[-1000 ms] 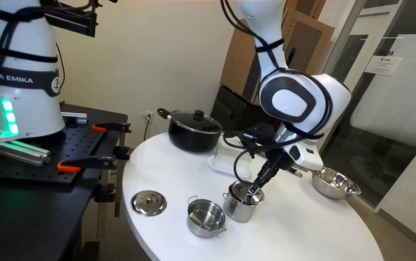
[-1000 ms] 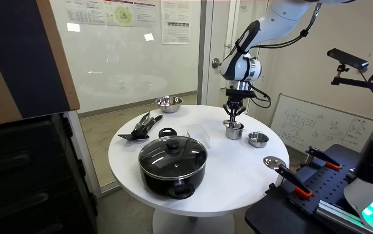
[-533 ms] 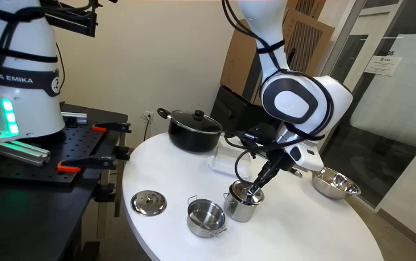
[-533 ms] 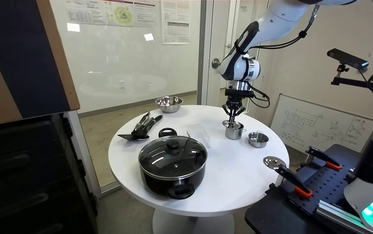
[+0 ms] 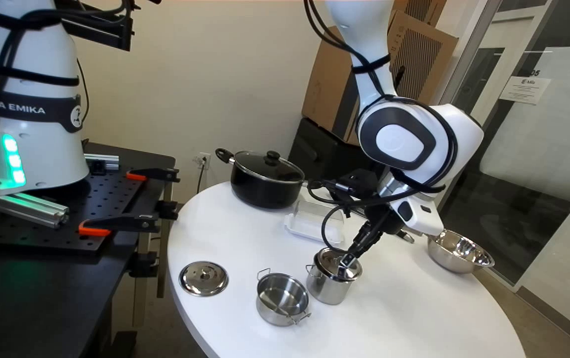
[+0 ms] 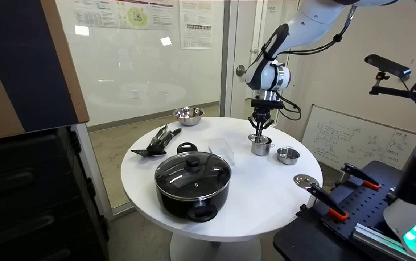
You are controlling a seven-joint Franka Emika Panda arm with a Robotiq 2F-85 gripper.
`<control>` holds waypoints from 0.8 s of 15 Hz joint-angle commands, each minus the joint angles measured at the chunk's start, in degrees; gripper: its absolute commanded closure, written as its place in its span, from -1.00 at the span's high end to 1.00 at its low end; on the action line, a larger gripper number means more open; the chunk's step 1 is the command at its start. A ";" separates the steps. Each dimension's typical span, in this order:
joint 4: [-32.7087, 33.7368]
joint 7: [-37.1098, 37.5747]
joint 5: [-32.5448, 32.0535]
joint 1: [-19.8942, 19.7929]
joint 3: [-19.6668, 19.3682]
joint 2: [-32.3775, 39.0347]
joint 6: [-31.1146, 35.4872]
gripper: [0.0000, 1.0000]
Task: Pick a lid on the table and put it on the taller silver pot
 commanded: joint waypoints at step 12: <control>-4.75 -1.52 1.39 -0.54 -0.18 -2.27 1.59 -0.45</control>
